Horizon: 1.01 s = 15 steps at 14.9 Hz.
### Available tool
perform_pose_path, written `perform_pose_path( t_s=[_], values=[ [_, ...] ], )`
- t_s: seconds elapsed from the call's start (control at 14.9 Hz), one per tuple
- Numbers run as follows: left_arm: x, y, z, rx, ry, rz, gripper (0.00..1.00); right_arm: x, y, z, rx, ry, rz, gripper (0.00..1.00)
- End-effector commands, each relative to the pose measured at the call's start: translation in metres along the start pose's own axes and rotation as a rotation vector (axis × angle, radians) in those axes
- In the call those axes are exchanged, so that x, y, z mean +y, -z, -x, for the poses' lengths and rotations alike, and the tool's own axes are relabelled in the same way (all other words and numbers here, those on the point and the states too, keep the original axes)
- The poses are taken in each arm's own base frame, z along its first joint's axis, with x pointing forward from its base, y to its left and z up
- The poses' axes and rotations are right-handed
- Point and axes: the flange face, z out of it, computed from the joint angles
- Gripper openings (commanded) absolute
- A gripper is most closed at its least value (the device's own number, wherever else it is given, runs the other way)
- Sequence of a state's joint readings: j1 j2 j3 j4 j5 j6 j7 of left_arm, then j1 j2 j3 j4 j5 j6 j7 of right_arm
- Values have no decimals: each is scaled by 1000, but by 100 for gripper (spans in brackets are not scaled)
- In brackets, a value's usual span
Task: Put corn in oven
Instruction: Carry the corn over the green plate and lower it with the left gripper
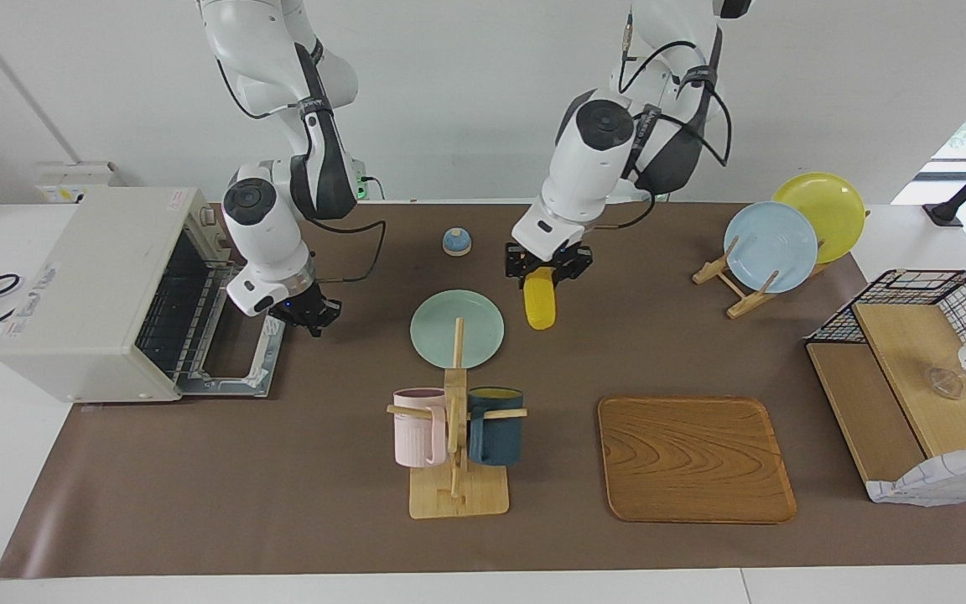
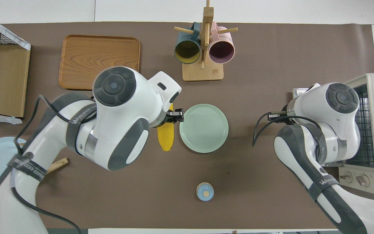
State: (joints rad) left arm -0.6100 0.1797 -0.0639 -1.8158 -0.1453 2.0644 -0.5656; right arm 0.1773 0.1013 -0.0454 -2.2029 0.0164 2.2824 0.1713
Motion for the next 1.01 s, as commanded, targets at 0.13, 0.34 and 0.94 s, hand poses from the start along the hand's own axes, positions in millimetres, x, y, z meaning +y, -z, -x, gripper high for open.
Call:
perform_pose_path(
  t_s=[0.13, 0.34, 0.94],
  values=[
    [34, -68, 25, 51, 17, 39, 0, -2, 0, -3, -9, -23, -9, 0],
    [56, -100, 22, 77, 25, 62, 0, -3, 0, -2, -9, -21, -10, 0],
    [74, -130, 22, 92, 25, 72, 10, -2, -1, -2, -9, -23, -9, 0]
  ],
)
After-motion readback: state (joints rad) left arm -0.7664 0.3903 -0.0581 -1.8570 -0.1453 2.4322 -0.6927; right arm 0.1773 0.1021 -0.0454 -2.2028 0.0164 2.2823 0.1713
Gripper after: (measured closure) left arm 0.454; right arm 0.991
